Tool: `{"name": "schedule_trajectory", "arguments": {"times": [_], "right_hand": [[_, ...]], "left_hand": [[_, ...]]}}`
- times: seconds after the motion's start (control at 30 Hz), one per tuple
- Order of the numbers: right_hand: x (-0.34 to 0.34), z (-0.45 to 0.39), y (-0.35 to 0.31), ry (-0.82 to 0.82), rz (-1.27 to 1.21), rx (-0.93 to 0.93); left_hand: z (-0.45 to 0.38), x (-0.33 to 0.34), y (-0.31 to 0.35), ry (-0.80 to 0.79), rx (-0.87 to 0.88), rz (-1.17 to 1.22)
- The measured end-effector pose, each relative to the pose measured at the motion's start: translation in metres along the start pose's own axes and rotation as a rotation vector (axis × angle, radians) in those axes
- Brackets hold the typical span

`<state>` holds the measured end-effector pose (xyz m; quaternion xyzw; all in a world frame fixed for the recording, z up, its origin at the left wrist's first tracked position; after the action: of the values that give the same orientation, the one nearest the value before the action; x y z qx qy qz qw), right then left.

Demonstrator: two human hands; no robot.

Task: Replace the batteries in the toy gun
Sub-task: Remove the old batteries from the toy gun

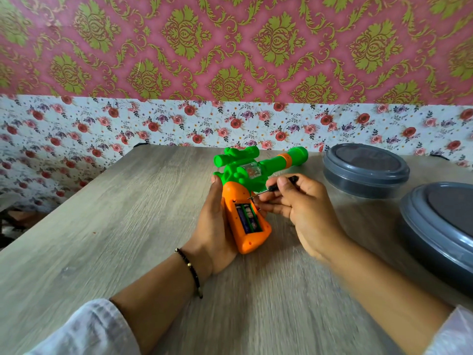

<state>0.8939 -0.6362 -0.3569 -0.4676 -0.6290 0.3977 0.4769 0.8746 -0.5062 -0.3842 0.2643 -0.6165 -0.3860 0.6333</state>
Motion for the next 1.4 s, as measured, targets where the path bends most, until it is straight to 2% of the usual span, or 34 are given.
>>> {"name": "schedule_trajectory", "arguments": {"times": [0.3,0.47,0.73,0.93,1.2,1.4], "right_hand": [[0.001,0.0,-0.008,-0.157,0.256,-0.148],[0.001,0.002,-0.005,-0.129,0.387,-0.276],[0.002,0.01,-0.003,-0.123,0.616,-0.583],[0.002,0.013,-0.002,-0.101,0.651,-0.638],[0.009,0.019,-0.007,-0.092,0.818,-0.811],[0.012,0.017,-0.011,-0.051,0.91,-0.77]], "left_hand": [[-0.001,0.0,0.0,0.033,0.015,-0.021],[0.0,0.002,0.0,0.045,0.016,-0.005],[-0.002,-0.002,-0.001,0.06,-0.031,0.021],[-0.003,-0.001,-0.001,0.062,-0.017,0.044],[0.0,0.001,0.0,0.02,0.021,-0.016],[0.0,0.003,-0.002,-0.002,0.012,-0.061]]}}
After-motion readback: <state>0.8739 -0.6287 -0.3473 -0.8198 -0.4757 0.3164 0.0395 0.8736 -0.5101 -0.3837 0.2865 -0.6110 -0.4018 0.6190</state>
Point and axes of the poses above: each hand's wrist, its own z-axis away from the middle knuckle, its own x-axis out of the palm, y = z × x, the point moved 2 cm from there along -z, towards the middle knuckle, and after that the axes turned 3 degrees about y, right-handed, at the moved point
